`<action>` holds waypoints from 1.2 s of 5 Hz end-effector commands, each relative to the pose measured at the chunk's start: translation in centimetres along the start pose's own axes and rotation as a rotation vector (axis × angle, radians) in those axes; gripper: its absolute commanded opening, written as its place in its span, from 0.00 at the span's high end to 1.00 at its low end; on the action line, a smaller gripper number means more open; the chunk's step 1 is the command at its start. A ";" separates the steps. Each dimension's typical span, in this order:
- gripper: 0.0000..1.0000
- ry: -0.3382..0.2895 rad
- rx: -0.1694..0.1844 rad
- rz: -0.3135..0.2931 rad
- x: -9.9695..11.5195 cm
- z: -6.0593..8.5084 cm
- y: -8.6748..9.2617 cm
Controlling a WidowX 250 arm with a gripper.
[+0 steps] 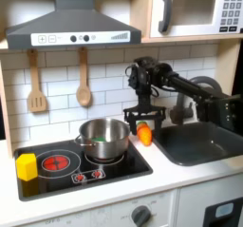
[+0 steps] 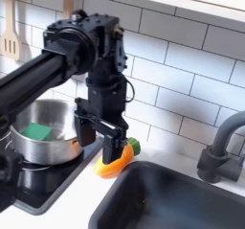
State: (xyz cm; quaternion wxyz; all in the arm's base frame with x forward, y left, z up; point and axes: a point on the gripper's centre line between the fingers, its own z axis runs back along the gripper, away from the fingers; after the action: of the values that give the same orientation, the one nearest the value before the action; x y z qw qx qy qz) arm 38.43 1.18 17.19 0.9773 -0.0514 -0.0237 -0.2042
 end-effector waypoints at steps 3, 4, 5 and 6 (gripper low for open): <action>0.00 -0.084 -0.102 -0.079 -0.9 -0.9 0.7; 0.00 -0.089 -0.113 -0.075 -1.0 -0.8 0.8; 0.00 -0.088 -0.118 -0.076 -1.1 -1.1 0.8; 0.00 -0.104 -0.113 -0.079 -1.1 -1.1 1.0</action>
State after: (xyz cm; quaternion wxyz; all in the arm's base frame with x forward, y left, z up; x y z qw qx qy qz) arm 37.96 2.08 16.18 0.9597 -0.1155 -0.0696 -0.2465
